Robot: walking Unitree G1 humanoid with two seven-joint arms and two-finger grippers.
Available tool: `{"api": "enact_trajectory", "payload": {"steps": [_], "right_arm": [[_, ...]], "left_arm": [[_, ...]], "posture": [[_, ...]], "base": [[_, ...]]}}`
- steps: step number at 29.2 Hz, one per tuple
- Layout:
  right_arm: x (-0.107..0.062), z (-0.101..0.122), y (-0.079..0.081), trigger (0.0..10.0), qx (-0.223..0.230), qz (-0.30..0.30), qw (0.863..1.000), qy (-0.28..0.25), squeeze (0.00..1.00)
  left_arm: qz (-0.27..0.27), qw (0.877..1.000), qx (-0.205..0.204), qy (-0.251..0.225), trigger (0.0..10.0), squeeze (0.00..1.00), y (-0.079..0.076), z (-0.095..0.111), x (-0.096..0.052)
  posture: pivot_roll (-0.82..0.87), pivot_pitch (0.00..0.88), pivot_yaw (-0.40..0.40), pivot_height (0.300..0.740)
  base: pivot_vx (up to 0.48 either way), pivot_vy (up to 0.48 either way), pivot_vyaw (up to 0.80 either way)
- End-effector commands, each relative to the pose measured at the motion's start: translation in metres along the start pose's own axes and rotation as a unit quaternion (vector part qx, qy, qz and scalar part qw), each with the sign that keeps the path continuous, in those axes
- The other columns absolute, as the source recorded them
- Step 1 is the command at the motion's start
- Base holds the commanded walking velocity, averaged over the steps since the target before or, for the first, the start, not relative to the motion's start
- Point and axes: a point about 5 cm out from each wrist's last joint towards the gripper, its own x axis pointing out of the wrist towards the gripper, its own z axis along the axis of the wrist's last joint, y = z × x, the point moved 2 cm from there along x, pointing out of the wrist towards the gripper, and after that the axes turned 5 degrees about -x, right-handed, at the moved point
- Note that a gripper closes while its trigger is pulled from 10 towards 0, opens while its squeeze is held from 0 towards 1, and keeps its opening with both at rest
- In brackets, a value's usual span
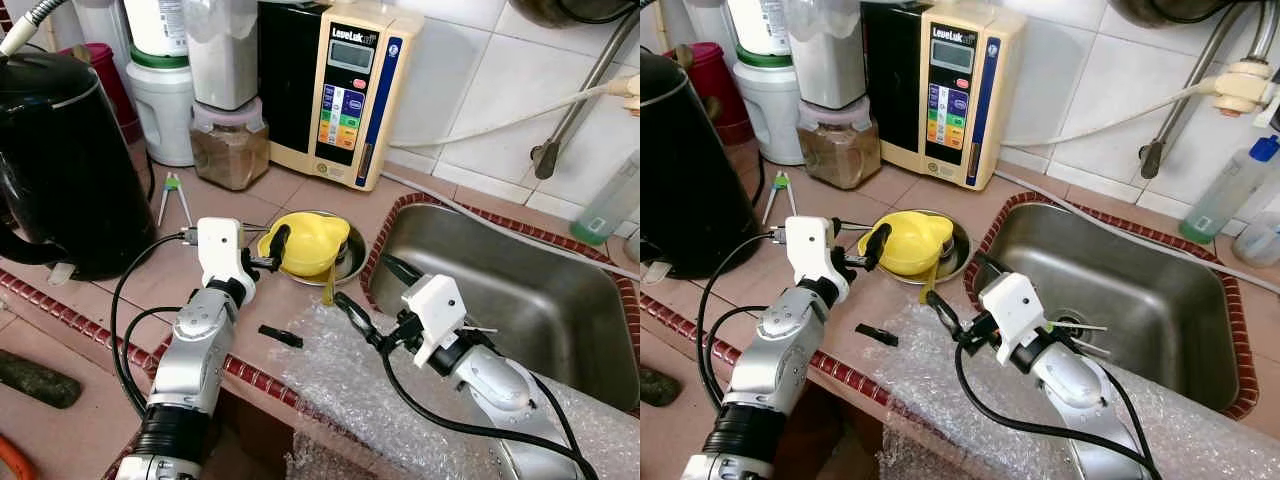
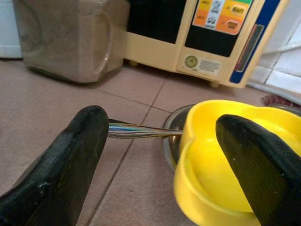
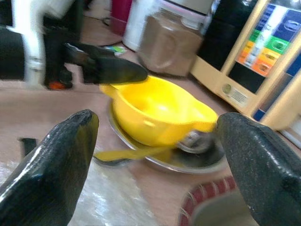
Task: Kitchen organization
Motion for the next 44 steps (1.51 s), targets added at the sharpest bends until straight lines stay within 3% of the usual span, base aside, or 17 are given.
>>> {"api": "enact_trajectory", "payload": {"steps": [1,13,16,21,22,23,25,26,29,30,31,32,33,38,40,44], "right_arm": [[-0.001,0.004,0.006,10.0,0.005,0.02,1.0,-0.004,0.0],[-0.012,0.004,0.021,10.0,0.042,0.061,0.997,0.007,0.0],[-0.011,0.005,0.026,10.0,0.048,0.061,0.997,0.006,0.0],[-0.011,0.005,0.022,10.0,0.048,0.049,0.998,0.009,0.0],[-0.011,0.004,0.021,10.0,0.054,0.046,0.997,0.01,0.0],[-0.011,0.004,0.021,10.0,0.054,0.046,0.997,0.012,0.63],[-0.012,0.003,0.021,10.0,0.054,0.046,0.997,0.014,0.63],[-0.013,0.002,0.02,10.0,0.054,0.045,0.997,0.016,0.78],[-0.013,0.002,0.02,10.0,0.055,0.044,0.997,0.018,0.76],[-0.015,0.001,0.02,10.0,0.059,0.042,0.997,0.021,0.53],[-0.015,0.001,0.02,10.0,0.059,0.042,0.997,0.021,0.53],[-0.017,0.0,0.019,10.0,0.065,0.039,0.997,0.023,0.2],[-0.02,-0.001,0.018,10.0,0.071,0.036,0.997,0.025,0.0],[-0.033,-0.007,0.022,10.0,0.122,0.043,0.991,0.038,0.0],[-0.042,-0.012,0.02,10.0,0.166,0.039,0.984,0.044,0.0],[-0.049,-0.015,0.02,10.0,0.173,0.039,0.983,0.048,0.0]], "left_arm": [[0.017,1.0,-0.003,0.003,10.0,0.0,0.004,0.0,0.002],[0.053,0.998,-0.008,-0.021,10.0,0.0,0.018,0.008,0.0],[0.036,0.995,-0.039,-0.083,10.0,0.0,0.015,0.027,-0.002],[0.058,0.995,-0.033,-0.076,10.0,0.0,0.021,0.026,-0.003],[0.063,0.995,-0.037,-0.07,10.0,0.34,0.025,0.023,-0.005],[0.062,0.995,-0.038,-0.073,10.0,1.0,0.026,0.023,-0.006],[0.061,0.995,-0.038,-0.076,10.0,1.0,0.026,0.024,-0.007],[0.06,0.995,-0.044,-0.074,10.0,1.0,0.026,0.023,-0.008],[0.06,0.994,-0.05,-0.07,10.0,1.0,0.026,0.021,-0.009],[0.06,0.995,-0.052,-0.063,10.0,1.0,0.026,0.018,-0.011],[0.06,0.995,-0.052,-0.063,10.0,1.0,0.026,0.018,-0.011],[0.062,0.995,-0.053,-0.055,10.0,1.0,0.026,0.014,-0.014],[0.062,0.996,-0.052,-0.048,10.0,1.0,0.025,0.011,-0.016],[0.039,0.997,-0.059,-0.031,10.0,1.0,0.013,0.002,-0.027],[0.039,0.997,-0.069,-0.026,10.0,1.0,0.01,0.0,-0.027],[0.034,0.996,-0.08,-0.012,10.0,1.0,0.007,-0.002,-0.027]], "posture": [[0.18,0.0,-0.071,0.74],[0.18,0.0,-0.073,0.74],[0.18,0.0,-0.073,0.74],[0.18,0.0,-0.075,0.74],[0.18,0.0,-0.076,0.74],[0.18,0.0,-0.076,0.74],[0.18,0.0,-0.076,0.74],[0.19,0.0,-0.078,0.74],[0.19,0.0,-0.08,0.74],[0.19,0.0,-0.08,0.74],[0.19,0.0,-0.08,0.74],[0.19,0.0,-0.082,0.74],[0.19,0.0,-0.085,0.74],[0.19,0.0,-0.088,0.74],[0.19,0.0,-0.09,0.74],[0.18,0.0,-0.087,0.74]], "base": [[0.0,0.0,0.0],[0.0,0.0,0.0],[0.0,0.0,0.0],[0.0,0.0,0.0],[0.0,0.0,0.0],[0.0,0.0,0.0],[0.0,0.0,0.0],[0.0,0.0,0.0],[0.0,0.0,0.0],[0.0,0.0,0.0],[0.0,0.0,0.0],[0.0,0.0,0.0],[0.0,0.0,0.0],[0.0,0.0,0.0],[0.0,0.0,0.0],[0.0,0.0,0.0]]}}
